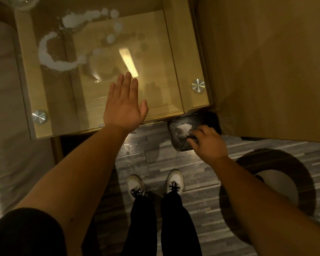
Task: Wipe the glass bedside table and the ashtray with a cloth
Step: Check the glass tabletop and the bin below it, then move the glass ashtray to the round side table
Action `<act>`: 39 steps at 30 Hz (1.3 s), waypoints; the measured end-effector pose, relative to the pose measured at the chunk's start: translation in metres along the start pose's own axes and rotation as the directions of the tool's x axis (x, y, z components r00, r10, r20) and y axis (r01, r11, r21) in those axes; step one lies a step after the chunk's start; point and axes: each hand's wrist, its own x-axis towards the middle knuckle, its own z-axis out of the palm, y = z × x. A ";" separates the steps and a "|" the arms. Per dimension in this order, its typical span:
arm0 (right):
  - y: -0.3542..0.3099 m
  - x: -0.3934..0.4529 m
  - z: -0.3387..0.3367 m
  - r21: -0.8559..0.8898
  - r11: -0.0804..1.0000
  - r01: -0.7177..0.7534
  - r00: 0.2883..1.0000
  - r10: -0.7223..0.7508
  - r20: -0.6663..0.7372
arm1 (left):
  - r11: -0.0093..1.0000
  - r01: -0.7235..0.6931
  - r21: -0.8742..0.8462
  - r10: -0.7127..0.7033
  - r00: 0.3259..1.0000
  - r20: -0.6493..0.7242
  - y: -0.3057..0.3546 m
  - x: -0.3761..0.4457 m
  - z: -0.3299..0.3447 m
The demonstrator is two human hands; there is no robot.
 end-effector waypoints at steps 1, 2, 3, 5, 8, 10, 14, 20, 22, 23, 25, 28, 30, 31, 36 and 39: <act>0.000 -0.001 -0.002 -0.003 1.000 0.012 1.000 -0.012 -0.018 | 1.000 -0.002 -0.001 0.002 1.000 -0.002 0.000 0.000 0.000; -0.001 -0.002 -0.005 -0.003 1.000 0.025 0.999 -0.025 -0.036 | 1.000 -0.004 -0.001 0.004 1.000 -0.002 -0.001 -0.001 0.001; -0.002 -0.001 -0.008 -0.004 0.999 0.040 0.998 -0.041 -0.052 | 1.000 -0.005 0.001 0.005 1.000 -0.001 -0.001 -0.001 0.001; -0.006 0.003 -0.019 -0.004 0.998 0.069 0.994 -0.070 -0.085 | 1.000 -0.009 0.010 0.009 1.000 0.004 -0.001 -0.001 0.000; -0.017 0.010 -0.039 -0.022 0.993 0.119 0.980 -0.121 -0.158 | 1.000 -0.004 0.009 0.004 1.000 0.030 -0.001 -0.001 -0.001; -0.028 0.014 -0.053 -0.044 0.985 0.167 0.960 -0.173 -0.221 | 1.000 -0.003 0.013 0.003 0.998 0.058 -0.001 0.000 -0.003; -0.047 0.023 -0.078 -0.079 0.975 0.209 0.939 -0.223 -0.261 | 0.998 -0.002 0.059 -0.007 0.988 0.156 0.000 0.002 -0.015; -0.082 0.045 -0.114 -0.107 0.954 0.279 0.900 -0.299 -0.318 | 0.992 0.047 0.118 -0.066 0.985 0.159 0.005 -0.009 -0.051; -0.094 0.054 -0.128 -0.135 0.946 0.296 0.900 -0.323 -0.293 | 0.992 0.072 0.105 -0.087 0.986 0.145 0.003 -0.012 -0.062; -0.100 0.059 -0.135 -0.142 0.941 0.306 0.899 -0.335 -0.284 | 0.992 0.085 0.096 -0.098 0.986 0.135 0.002 -0.012 -0.067; -0.110 0.070 -0.146 -0.161 0.932 0.326 0.896 -0.359 -0.261 | 0.991 0.107 0.085 -0.117 0.986 0.120 -0.002 -0.013 -0.077; -0.123 0.082 -0.159 -0.190 0.918 0.348 0.899 -0.384 -0.211 | 0.988 0.136 0.076 -0.143 0.984 0.109 -0.008 -0.017 -0.087; -0.131 0.089 -0.162 -0.204 0.911 0.357 0.898 -0.395 -0.195 | 0.985 0.159 0.075 -0.166 0.981 0.100 -0.015 -0.021 -0.092; -0.135 0.091 -0.163 -0.210 0.908 0.362 0.895 -0.401 -0.193 | 0.983 0.170 0.072 -0.177 0.980 0.092 -0.019 -0.023 -0.094; -0.156 0.098 -0.166 -0.250 0.884 0.396 0.884 -0.441 -0.157 | 0.971 0.226 0.081 -0.231 0.970 0.070 -0.035 -0.036 -0.106; -0.174 0.103 -0.172 -0.254 0.873 0.416 0.879 -0.458 -0.135 | 0.963 0.256 0.079 -0.261 0.964 0.057 -0.046 -0.042 -0.118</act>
